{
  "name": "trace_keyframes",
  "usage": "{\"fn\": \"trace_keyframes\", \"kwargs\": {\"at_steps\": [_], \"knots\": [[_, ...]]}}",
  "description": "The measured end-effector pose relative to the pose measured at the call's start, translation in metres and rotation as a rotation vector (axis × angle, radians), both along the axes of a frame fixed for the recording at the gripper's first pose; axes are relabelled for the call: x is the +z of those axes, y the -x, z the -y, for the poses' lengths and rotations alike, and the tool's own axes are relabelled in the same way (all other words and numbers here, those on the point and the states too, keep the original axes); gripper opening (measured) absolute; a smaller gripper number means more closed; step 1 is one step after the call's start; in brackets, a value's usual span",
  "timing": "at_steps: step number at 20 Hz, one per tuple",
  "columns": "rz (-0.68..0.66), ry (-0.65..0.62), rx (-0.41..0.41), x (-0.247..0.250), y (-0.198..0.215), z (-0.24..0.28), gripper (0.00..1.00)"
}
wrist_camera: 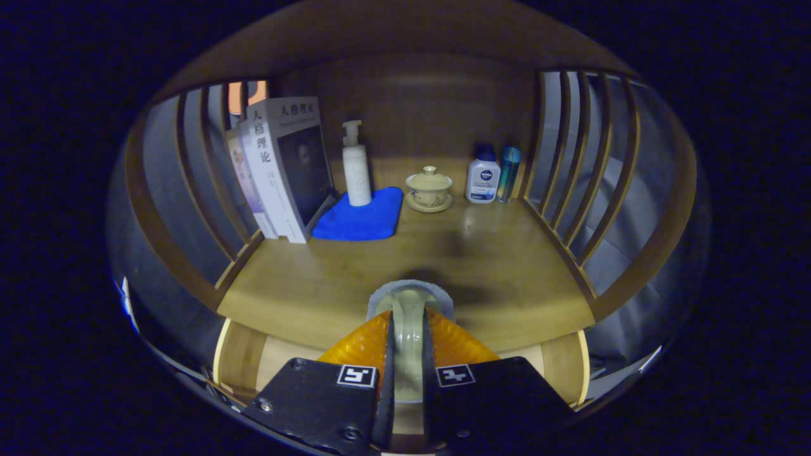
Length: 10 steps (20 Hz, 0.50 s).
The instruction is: Pull open the drawer, take out the items inside it, and place them on the countertop above the cabinet.
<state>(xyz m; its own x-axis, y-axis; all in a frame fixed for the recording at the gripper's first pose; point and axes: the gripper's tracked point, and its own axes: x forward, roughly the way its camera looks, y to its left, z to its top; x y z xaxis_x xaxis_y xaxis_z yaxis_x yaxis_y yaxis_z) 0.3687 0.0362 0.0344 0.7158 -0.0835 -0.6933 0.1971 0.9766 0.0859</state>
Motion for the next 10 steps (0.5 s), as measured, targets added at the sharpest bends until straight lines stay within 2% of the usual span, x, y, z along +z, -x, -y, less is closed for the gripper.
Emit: {"fn": "trace_keyframes", "kwargs": {"at_steps": [6, 10], "knots": [[-0.007, -0.097, -0.075, -0.016, -0.036, 0.014, 0.22], [0.025, -0.075, -0.097, -0.021, -0.054, 0.022, 0.21]]}}
